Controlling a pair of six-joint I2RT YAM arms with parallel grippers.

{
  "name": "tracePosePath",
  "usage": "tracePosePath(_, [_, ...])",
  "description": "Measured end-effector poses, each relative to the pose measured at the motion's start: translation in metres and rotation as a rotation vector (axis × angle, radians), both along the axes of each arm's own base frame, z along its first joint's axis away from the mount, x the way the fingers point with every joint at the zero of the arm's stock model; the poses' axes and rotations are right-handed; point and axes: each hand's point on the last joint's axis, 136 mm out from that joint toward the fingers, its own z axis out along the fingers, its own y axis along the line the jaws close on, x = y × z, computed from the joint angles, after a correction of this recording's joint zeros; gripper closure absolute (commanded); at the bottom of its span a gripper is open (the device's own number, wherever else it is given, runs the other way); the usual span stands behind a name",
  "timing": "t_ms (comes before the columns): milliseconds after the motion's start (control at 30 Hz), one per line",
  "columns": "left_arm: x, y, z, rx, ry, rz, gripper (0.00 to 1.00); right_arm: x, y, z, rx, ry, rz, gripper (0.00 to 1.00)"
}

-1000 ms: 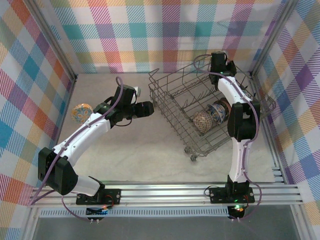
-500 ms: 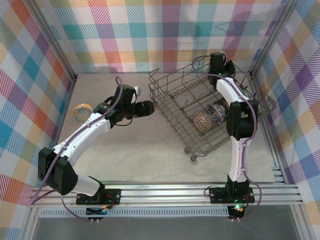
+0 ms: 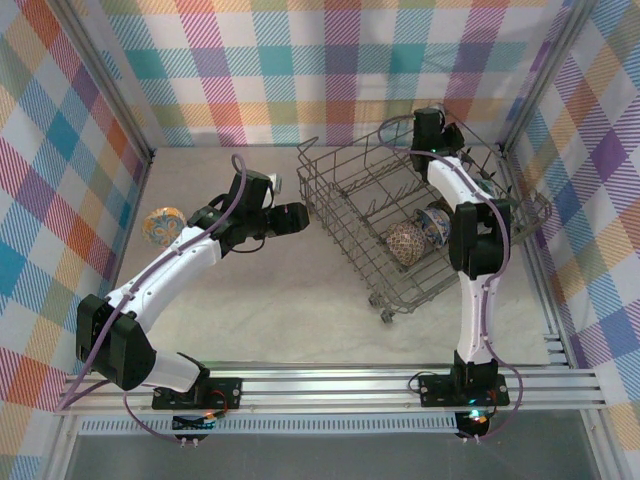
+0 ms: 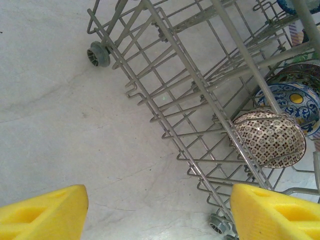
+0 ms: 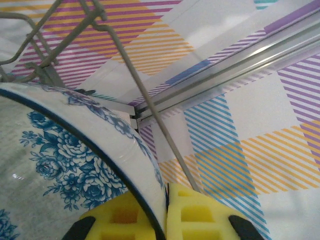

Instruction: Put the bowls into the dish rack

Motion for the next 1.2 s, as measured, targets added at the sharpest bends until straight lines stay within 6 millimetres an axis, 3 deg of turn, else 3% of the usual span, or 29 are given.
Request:
tracePosePath(167, [-0.001, 0.001, -0.003, 0.003, 0.006, 0.001, 0.25, -0.001, 0.007, -0.005, -0.029, 0.023, 0.000, 0.85])
tracePosePath(233, [-0.001, 0.001, -0.003, 0.004, 0.007, 0.001, 0.25, -0.001, 0.007, -0.006, -0.030, 0.025, -0.001, 0.61])
tracePosePath(300, [-0.001, 0.001, -0.003, 0.003, 0.006, 0.001, 0.25, -0.002, 0.009, -0.007, -0.024, 0.025, 0.001, 0.46])
tracePosePath(533, [-0.003, 0.004, 0.004, 0.000, -0.010, 0.011, 0.25, -0.007, 0.020, -0.017, 0.013, 0.078, 0.021, 0.24])
tracePosePath(733, [-0.007, 0.019, 0.016, 0.014, -0.033, 0.066, 0.22, -0.015, 0.028, -0.012, 0.095, 0.094, 0.039, 0.07])
tracePosePath(867, [-0.007, 0.052, 0.026, 0.005, -0.028, 0.173, 0.19, -0.032, 0.032, 0.009, 0.159, 0.094, 0.047, 0.01])
tracePosePath(1100, [-0.015, 0.162, 0.030, -0.020, 0.010, 0.514, 0.12, -0.087, 0.041, 0.081, 0.284, 0.016, 0.075, 0.01])
tracePosePath(1200, [-0.016, 0.202, 0.027, -0.041, 0.032, 0.637, 0.12, -0.117, 0.053, 0.090, 0.333, 0.012, 0.097, 0.01])
